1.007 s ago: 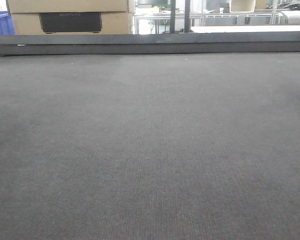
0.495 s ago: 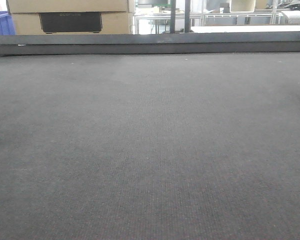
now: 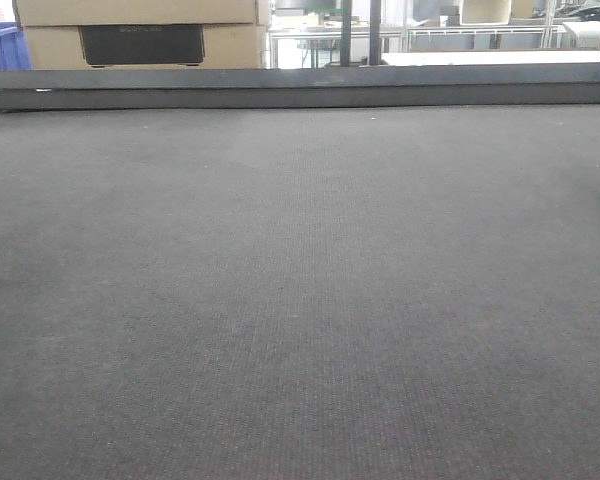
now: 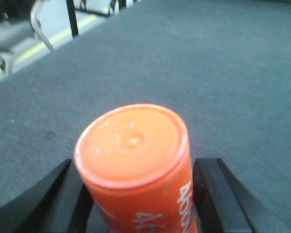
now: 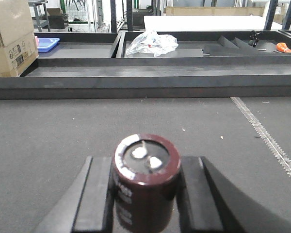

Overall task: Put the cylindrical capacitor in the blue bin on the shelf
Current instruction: 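Hold both cylinders raised and pull the arms back from the table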

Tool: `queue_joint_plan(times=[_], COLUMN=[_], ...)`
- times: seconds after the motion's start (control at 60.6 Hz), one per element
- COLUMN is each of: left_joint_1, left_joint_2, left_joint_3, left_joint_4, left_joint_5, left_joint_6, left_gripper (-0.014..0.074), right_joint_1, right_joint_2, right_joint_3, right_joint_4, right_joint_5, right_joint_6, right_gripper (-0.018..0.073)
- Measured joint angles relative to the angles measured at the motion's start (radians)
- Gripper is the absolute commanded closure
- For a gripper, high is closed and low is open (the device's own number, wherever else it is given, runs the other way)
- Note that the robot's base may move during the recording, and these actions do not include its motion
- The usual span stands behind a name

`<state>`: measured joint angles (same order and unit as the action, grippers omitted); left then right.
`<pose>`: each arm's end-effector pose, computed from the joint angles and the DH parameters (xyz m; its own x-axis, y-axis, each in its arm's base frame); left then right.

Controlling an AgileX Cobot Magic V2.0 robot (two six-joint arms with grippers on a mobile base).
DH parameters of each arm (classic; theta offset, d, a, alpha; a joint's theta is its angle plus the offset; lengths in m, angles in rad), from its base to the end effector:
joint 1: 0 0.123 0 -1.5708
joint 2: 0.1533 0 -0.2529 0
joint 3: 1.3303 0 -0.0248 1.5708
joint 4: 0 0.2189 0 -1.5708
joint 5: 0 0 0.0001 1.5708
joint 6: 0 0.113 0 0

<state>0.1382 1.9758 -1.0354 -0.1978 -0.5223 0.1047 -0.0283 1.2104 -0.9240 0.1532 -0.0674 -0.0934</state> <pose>0.3972 0.0664 0.1514 -0.3136 -0.1112 -0.9430 -0.2503 0.9677 -0.0308 0.2793 -0.0091 0.3365 -0.1296 0.0631 -0.9896 0.0463 0.9973 0.0575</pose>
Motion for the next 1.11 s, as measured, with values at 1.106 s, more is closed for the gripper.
queue_joint_plan(times=[1.106], left_joint_1=[-0.307], left_joint_2=[-0.978], left_joint_3=[-0.002], left_joint_4=[-0.014], left_joint_5=[1.022], left_joint_6=[0.0], left_gripper=[0.0707], right_joint_1=[0.083], right_joint_2=[-0.215], right_joint_3=[0.102], right_joint_4=[-0.038], right_joint_5=[0.434], right_joint_6=[-0.004], right_gripper=[0.0721])
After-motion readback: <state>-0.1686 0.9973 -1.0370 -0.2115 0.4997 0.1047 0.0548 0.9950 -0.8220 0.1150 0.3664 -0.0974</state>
